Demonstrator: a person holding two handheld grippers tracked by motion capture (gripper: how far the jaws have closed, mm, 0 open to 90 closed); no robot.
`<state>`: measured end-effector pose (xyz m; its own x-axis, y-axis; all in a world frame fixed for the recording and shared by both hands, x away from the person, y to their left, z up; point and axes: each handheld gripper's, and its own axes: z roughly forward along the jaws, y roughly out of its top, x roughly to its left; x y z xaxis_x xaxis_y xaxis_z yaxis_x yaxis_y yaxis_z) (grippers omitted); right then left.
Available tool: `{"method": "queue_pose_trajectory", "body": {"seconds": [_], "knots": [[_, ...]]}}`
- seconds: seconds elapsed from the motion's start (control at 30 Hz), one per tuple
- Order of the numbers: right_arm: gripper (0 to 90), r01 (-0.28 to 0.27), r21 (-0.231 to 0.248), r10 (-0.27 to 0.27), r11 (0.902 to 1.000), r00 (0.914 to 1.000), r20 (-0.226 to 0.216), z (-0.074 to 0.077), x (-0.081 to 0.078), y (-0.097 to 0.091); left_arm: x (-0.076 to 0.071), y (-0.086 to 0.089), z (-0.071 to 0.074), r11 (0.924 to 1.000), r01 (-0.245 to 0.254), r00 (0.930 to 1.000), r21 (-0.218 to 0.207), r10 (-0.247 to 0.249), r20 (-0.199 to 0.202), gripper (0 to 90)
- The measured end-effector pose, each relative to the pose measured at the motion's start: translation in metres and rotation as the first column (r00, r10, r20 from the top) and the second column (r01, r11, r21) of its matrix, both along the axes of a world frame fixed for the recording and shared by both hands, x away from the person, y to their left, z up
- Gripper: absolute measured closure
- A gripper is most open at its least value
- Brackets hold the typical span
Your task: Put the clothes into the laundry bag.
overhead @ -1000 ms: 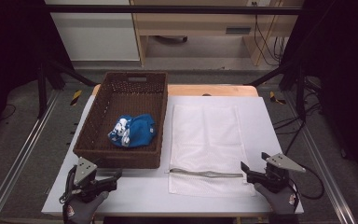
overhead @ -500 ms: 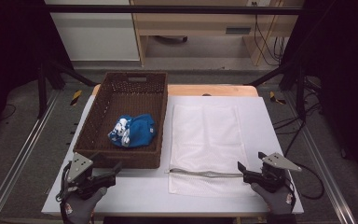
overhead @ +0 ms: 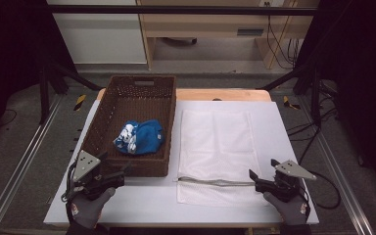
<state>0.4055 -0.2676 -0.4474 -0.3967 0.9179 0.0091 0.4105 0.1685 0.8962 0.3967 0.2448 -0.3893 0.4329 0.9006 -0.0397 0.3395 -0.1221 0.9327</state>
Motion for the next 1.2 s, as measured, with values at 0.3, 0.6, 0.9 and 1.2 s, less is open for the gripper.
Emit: {"method": "queue_pose_trajectory", "body": {"seconds": [0.3, 0.6, 0.9, 1.2], "knots": [[12.3, -0.002, -0.001, 0.002, 1.0, 1.0, -0.008, -0.001, 0.001, 0.002, 0.017, 0.001, 0.009, 0.9998, -0.007, 1.0, -0.019, 0.007, 0.0, 13.2], [11.8, 0.002, -0.006, -0.002, 1.0, 1.0, -0.005, -0.002, 0.002, 0.002, 0.031, 0.0, 0.016, 0.9998, -0.019, 0.9998, 0.006, 0.019, -0.004, 13.1], [11.3, 0.002, -0.016, -0.002, 0.9999, 0.9999, -0.011, -0.004, 0.003, 0.005, 0.05, -0.009, 0.026, 0.999, -0.021, 0.9998, 0.041, 0.021, -0.005, 13.1], [11.2, 0.004, -0.017, -0.004, 0.9998, 0.9999, -0.009, -0.005, 0.004, 0.005, 0.062, -0.016, 0.028, 0.9965, -0.023, 0.9997, 0.08, 0.023, 0.003, 15.7]]}}
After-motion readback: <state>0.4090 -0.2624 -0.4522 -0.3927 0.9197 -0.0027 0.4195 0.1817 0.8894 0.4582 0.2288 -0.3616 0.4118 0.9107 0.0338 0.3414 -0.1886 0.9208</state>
